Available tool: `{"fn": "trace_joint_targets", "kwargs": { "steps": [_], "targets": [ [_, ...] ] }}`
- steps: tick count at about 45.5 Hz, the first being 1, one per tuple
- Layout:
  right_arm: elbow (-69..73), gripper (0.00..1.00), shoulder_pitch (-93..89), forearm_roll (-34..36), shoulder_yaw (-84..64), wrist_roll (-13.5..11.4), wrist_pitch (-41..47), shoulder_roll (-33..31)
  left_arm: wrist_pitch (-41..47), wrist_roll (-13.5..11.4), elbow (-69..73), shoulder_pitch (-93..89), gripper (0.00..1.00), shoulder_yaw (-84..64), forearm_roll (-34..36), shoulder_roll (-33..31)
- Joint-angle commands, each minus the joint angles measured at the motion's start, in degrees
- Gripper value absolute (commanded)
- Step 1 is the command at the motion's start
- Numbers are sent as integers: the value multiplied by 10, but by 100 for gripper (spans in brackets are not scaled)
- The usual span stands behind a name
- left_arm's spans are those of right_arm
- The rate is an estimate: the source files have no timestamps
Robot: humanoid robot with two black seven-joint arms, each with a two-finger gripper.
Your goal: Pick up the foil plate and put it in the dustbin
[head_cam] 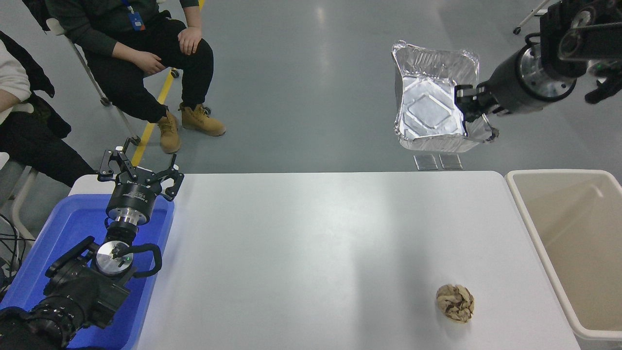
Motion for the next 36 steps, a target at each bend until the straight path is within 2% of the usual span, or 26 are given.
{"fn": "trace_joint_targets", "kwargs": {
  "steps": [1, 23, 36],
  "targets": [
    [-34, 0, -22, 1, -29, 0, 5, -2, 0, 0, 0, 0, 99, 0, -1, 0],
    [-253, 0, -243, 6, -91, -1, -2, -129, 0, 0, 0, 0, 99, 0, -1, 0],
    [-285, 0, -374, 20, -75, -1, -128, -192, 0, 0, -1, 0, 99, 0, 0, 0]
  ]
}}
